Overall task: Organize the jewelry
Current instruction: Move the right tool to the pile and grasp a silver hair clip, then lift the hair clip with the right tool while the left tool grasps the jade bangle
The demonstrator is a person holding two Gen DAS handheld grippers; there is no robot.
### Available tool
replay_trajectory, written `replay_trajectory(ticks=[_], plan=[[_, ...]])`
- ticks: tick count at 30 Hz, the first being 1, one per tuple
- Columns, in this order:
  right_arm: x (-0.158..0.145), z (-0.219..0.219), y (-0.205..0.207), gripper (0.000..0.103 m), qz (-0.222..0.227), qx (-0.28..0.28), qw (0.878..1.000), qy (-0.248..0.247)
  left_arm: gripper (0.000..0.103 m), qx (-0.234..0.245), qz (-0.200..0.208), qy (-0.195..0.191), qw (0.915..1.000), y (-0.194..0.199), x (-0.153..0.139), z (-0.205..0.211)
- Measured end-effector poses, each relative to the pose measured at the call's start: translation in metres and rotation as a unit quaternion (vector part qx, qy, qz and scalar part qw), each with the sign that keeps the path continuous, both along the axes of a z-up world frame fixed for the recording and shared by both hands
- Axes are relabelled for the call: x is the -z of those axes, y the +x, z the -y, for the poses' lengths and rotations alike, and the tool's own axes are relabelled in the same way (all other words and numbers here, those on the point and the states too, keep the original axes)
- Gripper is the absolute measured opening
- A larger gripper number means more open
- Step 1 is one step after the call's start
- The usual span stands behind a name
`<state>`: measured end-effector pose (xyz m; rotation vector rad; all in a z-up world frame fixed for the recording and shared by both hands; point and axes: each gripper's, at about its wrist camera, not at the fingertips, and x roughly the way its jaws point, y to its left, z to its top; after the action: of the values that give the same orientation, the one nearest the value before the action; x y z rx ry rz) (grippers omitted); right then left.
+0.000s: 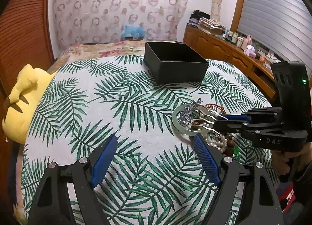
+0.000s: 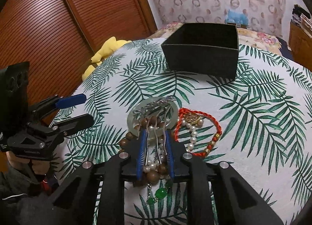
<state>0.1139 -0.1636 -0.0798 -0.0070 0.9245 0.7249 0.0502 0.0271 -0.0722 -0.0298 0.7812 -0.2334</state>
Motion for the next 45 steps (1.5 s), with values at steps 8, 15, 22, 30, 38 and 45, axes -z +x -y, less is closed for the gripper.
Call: replay_trajectory(ticks=[8,15,22,30,38,45], plan=[[-0.017,0.003,-0.007,0.003,0.032,-0.003,0.999,0.004,0.077,0.002,0.000,0.001,1.0000,0.003,0.001,0.006],[-0.032,0.006,-0.005,0.002,0.059,-0.008,0.998,0.009,0.077,0.013,-0.007,0.010,0.9998,0.011,0.005,0.013],[-0.050,0.029,-0.002,0.002,0.085,0.014,0.996,0.011,0.077,0.038,-0.014,0.012,0.9991,0.027,0.005,0.028],[-0.049,0.059,0.004,0.002,0.091,0.050,0.995,-0.007,0.083,0.075,-0.028,0.023,0.9965,0.049,0.011,0.060],[-0.044,0.070,0.007,0.002,0.093,0.063,0.993,-0.017,0.083,0.087,-0.054,0.034,0.9942,0.067,0.025,0.076],[-0.042,0.072,0.006,0.002,0.093,0.063,0.993,-0.020,0.083,0.090,-0.057,0.024,0.9940,0.069,0.027,0.079]])
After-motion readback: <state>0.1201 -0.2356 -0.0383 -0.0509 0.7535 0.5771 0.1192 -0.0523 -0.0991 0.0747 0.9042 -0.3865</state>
